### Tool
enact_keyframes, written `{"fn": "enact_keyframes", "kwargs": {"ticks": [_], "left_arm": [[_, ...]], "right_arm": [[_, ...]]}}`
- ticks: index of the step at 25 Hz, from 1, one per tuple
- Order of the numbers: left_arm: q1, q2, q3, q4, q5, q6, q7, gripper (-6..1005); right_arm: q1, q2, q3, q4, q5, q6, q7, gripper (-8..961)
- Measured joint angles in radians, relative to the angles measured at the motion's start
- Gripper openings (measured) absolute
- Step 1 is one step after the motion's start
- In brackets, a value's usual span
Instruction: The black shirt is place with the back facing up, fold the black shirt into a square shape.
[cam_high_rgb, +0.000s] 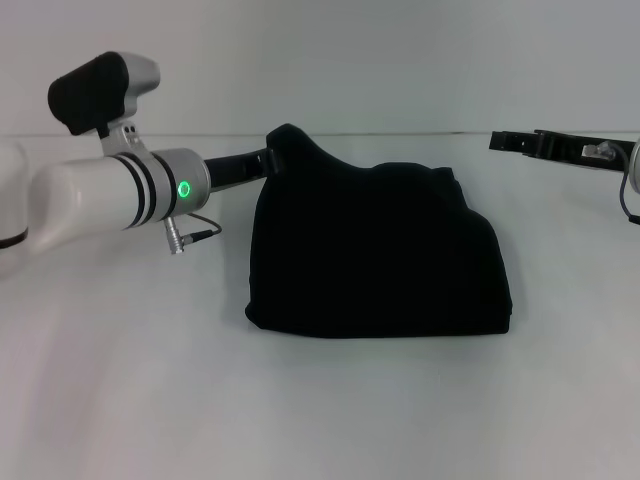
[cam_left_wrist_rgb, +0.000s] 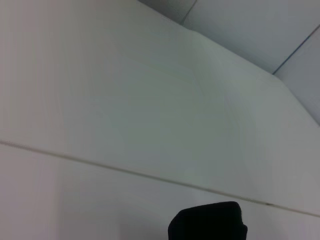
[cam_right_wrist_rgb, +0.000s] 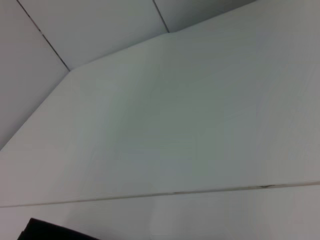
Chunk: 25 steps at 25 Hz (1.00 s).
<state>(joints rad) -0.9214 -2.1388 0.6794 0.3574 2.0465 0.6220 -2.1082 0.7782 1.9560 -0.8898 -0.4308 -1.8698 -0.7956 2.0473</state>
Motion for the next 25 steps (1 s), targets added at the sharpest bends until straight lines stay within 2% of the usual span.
{"fn": "enact_keyframes", "kwargs": {"ticks": [6, 13, 20, 23, 25], "left_arm": [[-0.022, 0.013, 0.003, 0.0, 0.01, 0.023, 0.002, 19], [-0.027, 0.013, 0.019, 0.008, 0.011, 0.03, 0.006, 18], [0.016, 0.01, 0.029, 0.094, 0.006, 0.023, 0.039, 41], [0.042, 0.017, 0.029, 0.134, 0.01, 0.051, 0.043, 139], [0.074, 0.024, 0.029, 0.188, 0.008, 0.129, 0.048, 204]], "right_arm": [[-0.002, 0.0, 0.0, 0.003, 0.0, -0.002, 0.0, 639], [-0.002, 0.0, 0.0, -0.001, 0.0, -0.001, -0.001, 640], [-0.002, 0.001, 0.006, -0.007, 0.0, 0.0, -0.002, 640], [-0.002, -0.003, 0.009, -0.01, 0.001, 0.0, -0.003, 639], [-0.003, -0.006, 0.012, -0.017, 0.004, 0.0, -0.003, 639]]}}
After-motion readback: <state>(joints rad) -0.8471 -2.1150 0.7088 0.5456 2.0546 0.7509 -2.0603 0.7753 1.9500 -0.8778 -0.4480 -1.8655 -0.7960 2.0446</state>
